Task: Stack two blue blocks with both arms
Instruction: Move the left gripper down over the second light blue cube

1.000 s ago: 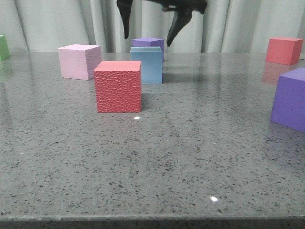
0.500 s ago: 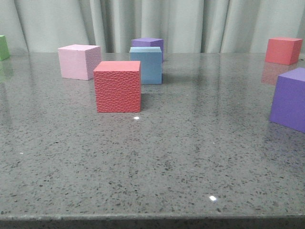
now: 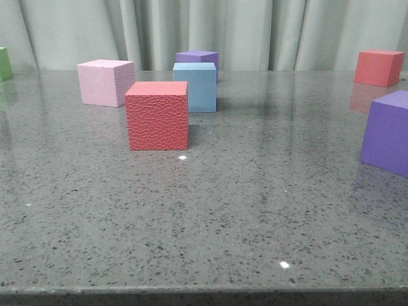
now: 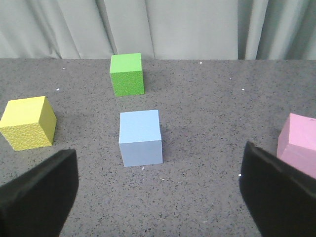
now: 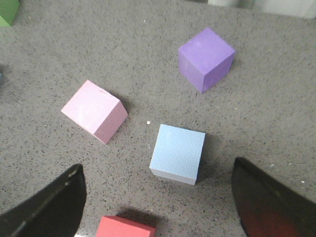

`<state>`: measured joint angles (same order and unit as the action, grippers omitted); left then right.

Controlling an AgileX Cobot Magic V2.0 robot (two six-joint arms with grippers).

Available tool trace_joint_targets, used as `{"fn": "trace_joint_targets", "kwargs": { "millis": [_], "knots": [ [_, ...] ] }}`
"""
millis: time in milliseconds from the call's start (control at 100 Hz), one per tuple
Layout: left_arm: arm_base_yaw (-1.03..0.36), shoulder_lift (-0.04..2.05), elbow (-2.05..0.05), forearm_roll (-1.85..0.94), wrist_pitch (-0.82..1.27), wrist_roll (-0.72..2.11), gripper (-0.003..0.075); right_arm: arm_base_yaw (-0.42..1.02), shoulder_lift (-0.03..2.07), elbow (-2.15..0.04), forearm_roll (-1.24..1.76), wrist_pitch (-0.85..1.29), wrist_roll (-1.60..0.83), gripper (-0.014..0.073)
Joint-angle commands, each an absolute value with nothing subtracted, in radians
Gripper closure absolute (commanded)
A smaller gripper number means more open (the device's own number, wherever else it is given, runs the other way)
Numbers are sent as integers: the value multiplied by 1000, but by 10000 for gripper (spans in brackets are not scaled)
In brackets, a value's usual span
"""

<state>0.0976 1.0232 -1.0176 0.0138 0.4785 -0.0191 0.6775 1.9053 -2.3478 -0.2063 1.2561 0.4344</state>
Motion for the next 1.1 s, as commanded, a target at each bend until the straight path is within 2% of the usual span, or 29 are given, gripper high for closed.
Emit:
{"fn": "trace_joint_targets", "kwargs": {
  "millis": [0,410,620,830,1090],
  "knots": [
    [101,1046,-1078,13,424,-33,79,677,1804,-2321,-243,1323,420,-6],
    [175,1259,-1231,-21,542,-33,79,677,1486,-1799,-258,1061,462,-6],
    [193,1388,-1355,-39,652,6,79,677,1347,-1607,-278,966,467,-6],
    [193,1531,-1519,-67,790,31,78,677,1239,-1504,-279,948,468,-6],
    [193,1676,-1691,-78,875,31,78,677,1183,-1487,-279,962,468,-6]
  ]
}}
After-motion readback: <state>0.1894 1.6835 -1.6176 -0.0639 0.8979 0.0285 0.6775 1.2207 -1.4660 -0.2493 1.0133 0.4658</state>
